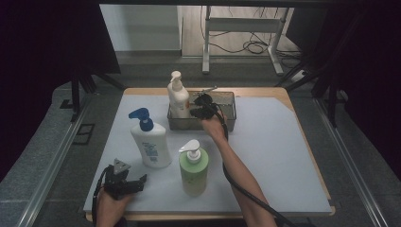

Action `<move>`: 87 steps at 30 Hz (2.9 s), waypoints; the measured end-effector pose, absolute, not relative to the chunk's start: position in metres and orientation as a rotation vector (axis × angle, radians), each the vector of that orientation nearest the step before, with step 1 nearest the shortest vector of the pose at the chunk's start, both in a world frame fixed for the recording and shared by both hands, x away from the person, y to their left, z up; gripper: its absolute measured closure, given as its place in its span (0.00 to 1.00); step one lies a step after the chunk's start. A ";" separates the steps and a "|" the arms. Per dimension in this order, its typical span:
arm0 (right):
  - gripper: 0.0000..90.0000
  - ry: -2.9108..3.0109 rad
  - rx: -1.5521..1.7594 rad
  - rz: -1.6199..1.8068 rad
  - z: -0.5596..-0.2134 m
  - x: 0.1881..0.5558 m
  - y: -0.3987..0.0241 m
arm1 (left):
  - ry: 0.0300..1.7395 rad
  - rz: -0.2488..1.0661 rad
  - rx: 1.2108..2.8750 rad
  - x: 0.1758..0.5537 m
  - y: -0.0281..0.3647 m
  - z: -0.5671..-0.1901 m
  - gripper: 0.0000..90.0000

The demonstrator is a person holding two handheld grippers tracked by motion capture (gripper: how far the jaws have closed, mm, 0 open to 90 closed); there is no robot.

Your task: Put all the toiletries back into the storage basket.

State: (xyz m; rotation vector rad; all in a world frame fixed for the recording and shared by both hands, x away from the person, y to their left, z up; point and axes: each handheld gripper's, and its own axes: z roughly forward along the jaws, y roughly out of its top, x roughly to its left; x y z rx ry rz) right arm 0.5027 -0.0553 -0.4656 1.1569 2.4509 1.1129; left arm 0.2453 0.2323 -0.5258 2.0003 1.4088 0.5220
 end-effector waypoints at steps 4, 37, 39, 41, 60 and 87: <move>1.00 2.452 1.154 1.112 -0.466 0.502 -0.053 | 1.409 0.522 2.001 0.245 0.232 -0.526 0.13; 1.00 2.474 1.132 1.162 -0.466 0.495 -0.032 | 1.409 0.521 2.001 0.245 0.232 -0.526 0.13; 0.99 2.474 1.128 1.164 -0.467 0.495 -0.032 | 1.409 0.522 2.001 0.245 0.232 -0.526 0.13; 0.99 2.473 1.130 1.166 -0.467 0.495 -0.032 | 1.409 0.521 2.001 0.245 0.232 -0.526 0.13; 0.72 2.425 1.049 1.189 -0.448 0.488 -0.052 | 1.409 0.522 2.000 0.245 0.232 -0.526 0.13; 0.25 2.471 0.841 1.188 -0.429 0.439 -0.083 | 1.408 0.523 1.998 0.245 0.232 -0.526 0.13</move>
